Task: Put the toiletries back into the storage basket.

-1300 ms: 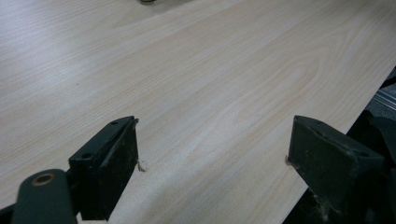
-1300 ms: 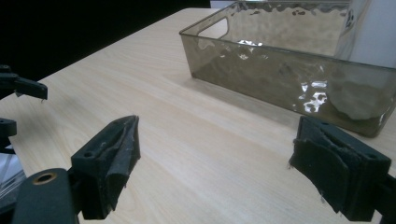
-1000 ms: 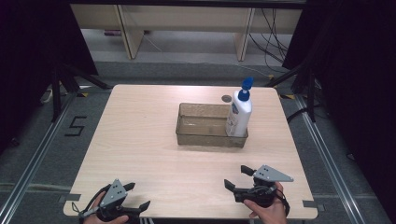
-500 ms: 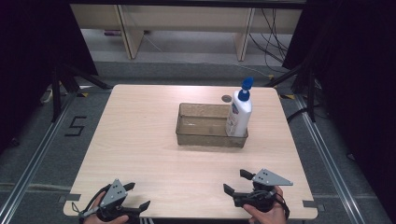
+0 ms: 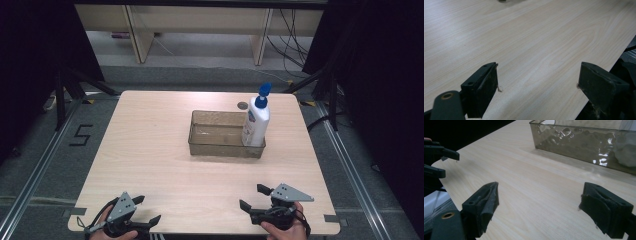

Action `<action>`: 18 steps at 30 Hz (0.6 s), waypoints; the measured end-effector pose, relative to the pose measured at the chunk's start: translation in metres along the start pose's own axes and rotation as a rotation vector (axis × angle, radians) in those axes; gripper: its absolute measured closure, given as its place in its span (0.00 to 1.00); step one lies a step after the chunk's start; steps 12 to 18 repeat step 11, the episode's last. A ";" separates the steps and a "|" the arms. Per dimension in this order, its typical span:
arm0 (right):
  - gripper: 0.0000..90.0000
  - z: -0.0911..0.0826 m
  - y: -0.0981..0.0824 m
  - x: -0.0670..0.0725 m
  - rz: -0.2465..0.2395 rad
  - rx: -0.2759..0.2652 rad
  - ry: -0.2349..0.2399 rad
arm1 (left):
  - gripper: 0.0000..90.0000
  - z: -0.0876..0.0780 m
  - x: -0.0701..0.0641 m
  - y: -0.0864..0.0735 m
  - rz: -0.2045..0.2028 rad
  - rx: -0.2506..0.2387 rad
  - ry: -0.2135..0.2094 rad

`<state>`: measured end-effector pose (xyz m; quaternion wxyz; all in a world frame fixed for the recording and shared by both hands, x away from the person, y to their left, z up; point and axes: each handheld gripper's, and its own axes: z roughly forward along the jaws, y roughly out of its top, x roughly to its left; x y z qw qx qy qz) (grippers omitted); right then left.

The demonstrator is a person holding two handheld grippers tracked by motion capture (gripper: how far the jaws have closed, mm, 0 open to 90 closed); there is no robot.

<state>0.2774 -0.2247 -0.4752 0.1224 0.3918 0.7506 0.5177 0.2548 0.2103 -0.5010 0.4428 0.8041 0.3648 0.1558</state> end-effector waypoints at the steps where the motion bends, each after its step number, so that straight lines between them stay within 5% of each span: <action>1: 0.17 -0.001 0.000 -0.001 -0.013 0.004 -0.015 | 0.17 0.000 0.000 0.000 0.005 0.005 0.001; 18: 0.17 0.001 -0.001 0.000 0.013 -0.011 -0.017 | 0.17 -0.001 0.001 0.000 0.011 0.011 0.000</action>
